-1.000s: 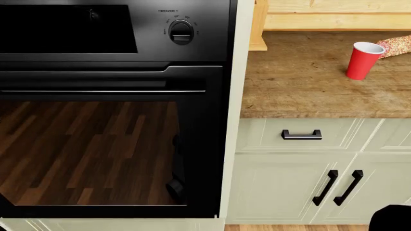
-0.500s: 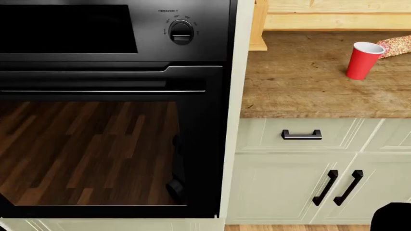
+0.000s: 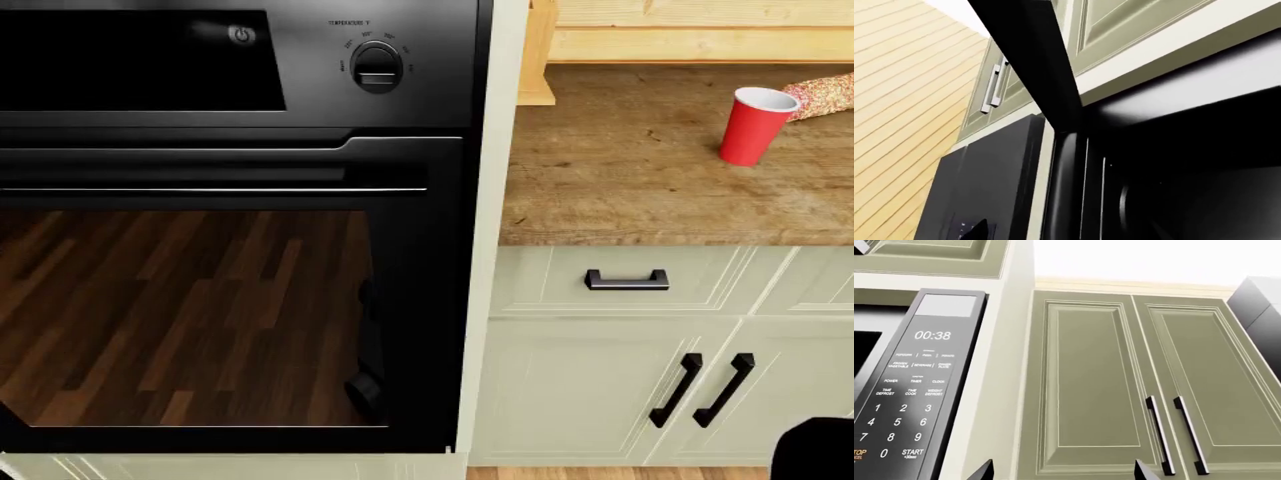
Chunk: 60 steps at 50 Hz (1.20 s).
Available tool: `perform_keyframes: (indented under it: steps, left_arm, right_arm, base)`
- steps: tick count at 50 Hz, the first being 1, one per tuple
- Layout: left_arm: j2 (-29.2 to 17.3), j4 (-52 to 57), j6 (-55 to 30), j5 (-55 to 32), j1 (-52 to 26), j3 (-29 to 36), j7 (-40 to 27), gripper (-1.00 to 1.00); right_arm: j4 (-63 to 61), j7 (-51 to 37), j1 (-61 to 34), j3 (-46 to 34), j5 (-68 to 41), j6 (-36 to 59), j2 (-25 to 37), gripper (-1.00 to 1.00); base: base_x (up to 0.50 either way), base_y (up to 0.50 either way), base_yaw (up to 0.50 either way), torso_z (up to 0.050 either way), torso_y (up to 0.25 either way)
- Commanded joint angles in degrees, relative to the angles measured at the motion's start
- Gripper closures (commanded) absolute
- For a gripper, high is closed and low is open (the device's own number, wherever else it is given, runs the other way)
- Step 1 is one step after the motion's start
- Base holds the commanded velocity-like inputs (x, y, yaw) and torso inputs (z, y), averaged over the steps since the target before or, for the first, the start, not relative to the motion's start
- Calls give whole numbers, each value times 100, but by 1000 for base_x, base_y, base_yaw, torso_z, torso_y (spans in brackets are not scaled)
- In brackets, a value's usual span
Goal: Open the microwave door
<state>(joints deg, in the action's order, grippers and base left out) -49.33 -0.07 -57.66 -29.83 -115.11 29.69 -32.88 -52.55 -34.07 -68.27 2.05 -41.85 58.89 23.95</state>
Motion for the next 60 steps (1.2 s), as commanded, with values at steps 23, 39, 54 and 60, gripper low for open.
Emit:
perform_keyframes:
  steps: [23,39,54,60]
  left_arm:
    - [-988,-1756,417,1450,-1135,1069,1188,-100]
    - [-1282,-2727,780,2388,-1826,1404,1589,-100]
    - [-1358,-3355,1056,3669,-1952,941,2162,-100]
    - [-1405,-3424,1105,4223,-1940,641,2433,-100]
  right_arm:
    - [85,-134,-218,-313,-62,-25,-94,-100]
    - [138,-176,-347,-375,-125,2,-68,-100]
    - [185,-223,-465,-491,-139,11,-67,-100]
    - [192,-225,-408,-514,-121,-51,-61,-100]
  base:
    - [0,0,0,0,0]
    - [0,0,0,0,0]
    - [0,0,0,0,0]
    - [0,0,0,0,0]
